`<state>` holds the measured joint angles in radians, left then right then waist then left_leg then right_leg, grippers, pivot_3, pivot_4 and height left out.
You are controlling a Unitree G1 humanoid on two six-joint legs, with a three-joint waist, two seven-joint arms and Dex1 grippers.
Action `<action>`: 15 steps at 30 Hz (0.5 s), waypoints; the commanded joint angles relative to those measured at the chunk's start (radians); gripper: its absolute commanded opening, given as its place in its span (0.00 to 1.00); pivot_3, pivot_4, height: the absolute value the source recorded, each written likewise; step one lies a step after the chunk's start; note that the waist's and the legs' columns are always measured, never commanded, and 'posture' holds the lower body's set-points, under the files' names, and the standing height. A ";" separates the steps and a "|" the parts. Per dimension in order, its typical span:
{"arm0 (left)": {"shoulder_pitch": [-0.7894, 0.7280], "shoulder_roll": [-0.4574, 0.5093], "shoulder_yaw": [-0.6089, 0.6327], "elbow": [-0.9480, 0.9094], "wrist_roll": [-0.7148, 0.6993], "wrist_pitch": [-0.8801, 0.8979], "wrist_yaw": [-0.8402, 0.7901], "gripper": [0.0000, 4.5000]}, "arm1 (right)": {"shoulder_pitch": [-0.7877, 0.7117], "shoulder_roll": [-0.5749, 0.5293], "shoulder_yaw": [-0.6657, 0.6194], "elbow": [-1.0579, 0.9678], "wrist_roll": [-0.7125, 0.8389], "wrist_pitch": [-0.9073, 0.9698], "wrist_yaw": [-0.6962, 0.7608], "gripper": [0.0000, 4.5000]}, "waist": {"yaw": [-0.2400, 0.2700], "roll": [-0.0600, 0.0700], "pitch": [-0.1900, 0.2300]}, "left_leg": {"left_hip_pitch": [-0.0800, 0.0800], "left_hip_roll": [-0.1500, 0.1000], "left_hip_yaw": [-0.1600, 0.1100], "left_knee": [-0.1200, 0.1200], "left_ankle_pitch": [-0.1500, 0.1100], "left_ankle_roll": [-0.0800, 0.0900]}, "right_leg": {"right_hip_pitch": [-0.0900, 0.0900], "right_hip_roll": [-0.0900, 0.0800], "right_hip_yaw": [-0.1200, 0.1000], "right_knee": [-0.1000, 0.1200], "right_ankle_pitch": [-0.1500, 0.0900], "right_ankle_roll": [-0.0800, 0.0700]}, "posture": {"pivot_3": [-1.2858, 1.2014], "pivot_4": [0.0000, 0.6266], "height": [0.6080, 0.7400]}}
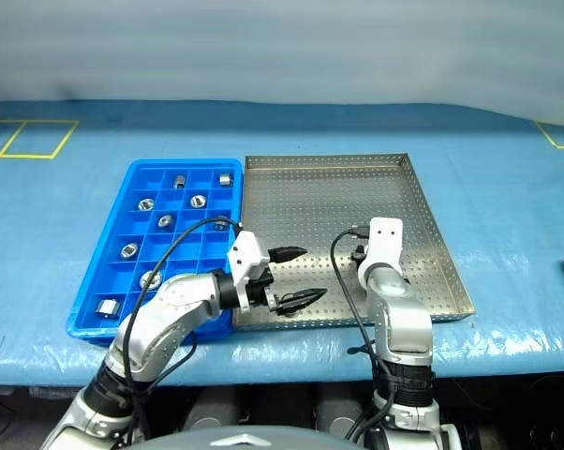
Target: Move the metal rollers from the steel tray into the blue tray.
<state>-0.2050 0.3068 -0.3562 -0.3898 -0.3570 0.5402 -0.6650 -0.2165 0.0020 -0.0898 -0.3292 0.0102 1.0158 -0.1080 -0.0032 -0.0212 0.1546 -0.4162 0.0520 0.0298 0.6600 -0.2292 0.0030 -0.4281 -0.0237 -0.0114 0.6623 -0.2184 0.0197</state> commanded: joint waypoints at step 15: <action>0.064 -0.079 0.278 -0.107 0.053 -0.042 0.326 1.00 | -0.266 -0.075 0.271 -0.021 0.022 -0.068 0.196 0.38 | 0.049 0.000 0.000 | 0.000 -0.001 0.000 -0.004 0.000 0.000 | -0.001 0.000 -0.001 -0.003 0.003 0.005 | 0.64 0.24 1.00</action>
<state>-0.1470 0.2271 -0.1055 -0.4406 -0.3157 0.5188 -0.3628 -0.4536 -0.0748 0.1580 -0.3394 0.0240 0.9946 0.0636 0.0463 -0.0207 0.1550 -0.4167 0.0515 0.0293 0.6554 -0.2291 0.0032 -0.4289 -0.0236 -0.0128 0.6594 -0.2152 0.0251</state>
